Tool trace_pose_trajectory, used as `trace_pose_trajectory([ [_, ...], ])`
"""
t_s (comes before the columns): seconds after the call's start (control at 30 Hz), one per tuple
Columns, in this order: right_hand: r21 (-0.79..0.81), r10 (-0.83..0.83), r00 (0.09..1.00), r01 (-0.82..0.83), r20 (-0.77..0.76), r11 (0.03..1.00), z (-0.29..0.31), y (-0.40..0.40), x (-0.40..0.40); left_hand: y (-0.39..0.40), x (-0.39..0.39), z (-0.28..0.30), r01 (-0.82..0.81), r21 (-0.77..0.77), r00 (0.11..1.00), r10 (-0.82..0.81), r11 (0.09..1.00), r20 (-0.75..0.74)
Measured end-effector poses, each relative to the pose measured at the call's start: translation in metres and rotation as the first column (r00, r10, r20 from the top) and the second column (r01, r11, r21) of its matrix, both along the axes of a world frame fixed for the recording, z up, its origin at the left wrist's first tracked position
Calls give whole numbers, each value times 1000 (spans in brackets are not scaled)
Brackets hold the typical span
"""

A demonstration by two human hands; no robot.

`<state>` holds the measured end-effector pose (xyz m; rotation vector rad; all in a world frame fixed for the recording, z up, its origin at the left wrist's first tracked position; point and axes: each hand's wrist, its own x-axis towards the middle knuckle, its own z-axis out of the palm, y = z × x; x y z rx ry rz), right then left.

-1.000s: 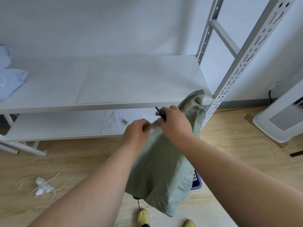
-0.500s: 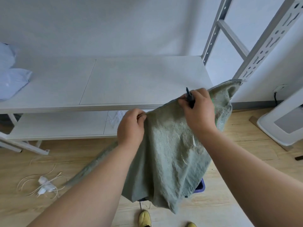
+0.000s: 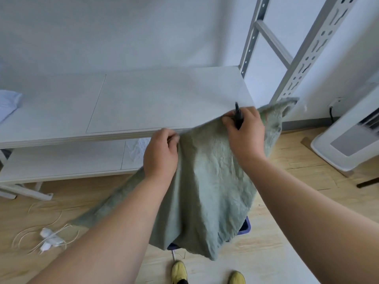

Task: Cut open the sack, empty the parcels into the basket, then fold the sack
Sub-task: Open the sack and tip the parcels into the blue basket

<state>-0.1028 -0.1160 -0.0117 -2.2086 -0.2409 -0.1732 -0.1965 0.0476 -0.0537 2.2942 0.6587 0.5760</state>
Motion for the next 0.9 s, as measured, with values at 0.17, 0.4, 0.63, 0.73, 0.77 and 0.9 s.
trace_pose_trajectory([
  [0.17,-55,-5,994,-1,-110,998,5,-4,6,-2,7,4,19,-42,994,-24,999,-110],
  [0.4,59,272,962,-272,5,961,12,24,-29,-19,13,15,82,-74,989,-90,994,-113],
  [0.63,-397,258,928,-350,-268,848,-16,18,-26,-1,-7,-4,222,-204,945,-262,953,-194],
  [0.73,-349,188,950,-270,-250,897,-16,8,-20,36,-42,-31,128,-195,819,-215,972,-532],
  [0.77,-318,167,955,-243,-246,916,-16,5,-18,46,-53,-39,102,-155,764,-177,983,-621],
  [0.9,-350,116,964,-197,-240,916,-15,5,-13,55,-64,-45,87,-55,741,-101,995,-664],
])
